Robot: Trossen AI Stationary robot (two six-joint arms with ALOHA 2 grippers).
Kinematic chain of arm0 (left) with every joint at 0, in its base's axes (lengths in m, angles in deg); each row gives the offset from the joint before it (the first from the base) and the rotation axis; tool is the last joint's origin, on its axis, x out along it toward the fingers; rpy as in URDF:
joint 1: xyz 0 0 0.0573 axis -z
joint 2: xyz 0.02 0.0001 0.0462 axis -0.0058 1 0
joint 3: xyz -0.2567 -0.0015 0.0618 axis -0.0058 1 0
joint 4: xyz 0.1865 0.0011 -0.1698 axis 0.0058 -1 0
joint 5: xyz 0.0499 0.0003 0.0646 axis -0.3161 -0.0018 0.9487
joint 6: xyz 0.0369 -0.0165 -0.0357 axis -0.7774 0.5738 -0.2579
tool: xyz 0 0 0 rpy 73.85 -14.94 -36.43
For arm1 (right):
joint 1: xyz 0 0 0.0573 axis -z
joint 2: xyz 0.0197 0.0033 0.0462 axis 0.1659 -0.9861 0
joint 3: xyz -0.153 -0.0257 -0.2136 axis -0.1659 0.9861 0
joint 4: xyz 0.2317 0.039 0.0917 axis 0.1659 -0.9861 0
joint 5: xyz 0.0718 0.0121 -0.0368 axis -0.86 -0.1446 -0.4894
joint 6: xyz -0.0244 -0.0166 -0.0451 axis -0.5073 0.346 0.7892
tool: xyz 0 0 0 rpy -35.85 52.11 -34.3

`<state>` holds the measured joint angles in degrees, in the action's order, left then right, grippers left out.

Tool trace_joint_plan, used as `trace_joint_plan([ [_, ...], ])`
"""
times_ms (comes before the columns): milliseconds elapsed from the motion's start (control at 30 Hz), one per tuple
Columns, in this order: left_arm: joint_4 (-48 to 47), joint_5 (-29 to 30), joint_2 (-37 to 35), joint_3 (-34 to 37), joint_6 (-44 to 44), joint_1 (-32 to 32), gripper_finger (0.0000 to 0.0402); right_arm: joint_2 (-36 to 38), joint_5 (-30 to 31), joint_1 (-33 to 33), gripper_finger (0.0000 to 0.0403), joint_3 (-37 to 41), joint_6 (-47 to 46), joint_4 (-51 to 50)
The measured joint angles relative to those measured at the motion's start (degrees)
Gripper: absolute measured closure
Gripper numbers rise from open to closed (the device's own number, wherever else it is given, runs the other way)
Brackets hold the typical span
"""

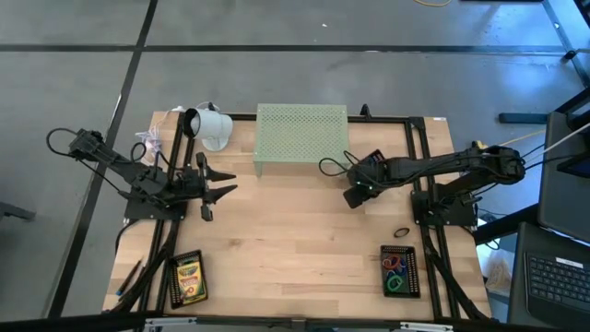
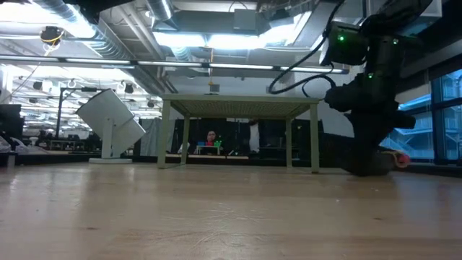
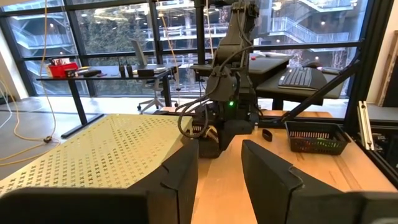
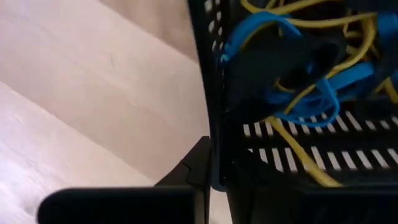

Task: Pick & Place Office Desk Supplies
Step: Put the top right black bin on the shelf

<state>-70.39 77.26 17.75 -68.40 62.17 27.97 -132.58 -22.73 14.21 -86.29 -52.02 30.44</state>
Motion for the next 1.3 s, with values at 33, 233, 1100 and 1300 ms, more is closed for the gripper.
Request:
trace_joint_plan([
  [33,-0.13,0.0,0.0,0.0,0.0,0.0,0.0283,-0.01,-0.43,-0.02,0.0375,-0.12,0.03,-0.85],
  [233,-0.16,0.0,-0.01,0.0,0.0,0.0,0.0283,-0.16,1.65,-0.07,0.0381,-5.43,1.73,-13.37],
  [1100,-0.12,0.0,0.0,0.0,0.0,0.02,0.0283,-0.12,7.25,-10.21,0.0382,-37.54,22.38,-51.44],
  [1300,-0.12,0.0,-0.02,0.0,0.0,0.02,0.0283,-0.11,8.94,-11.21,0.0382,-42.96,37.25,-48.33],
])
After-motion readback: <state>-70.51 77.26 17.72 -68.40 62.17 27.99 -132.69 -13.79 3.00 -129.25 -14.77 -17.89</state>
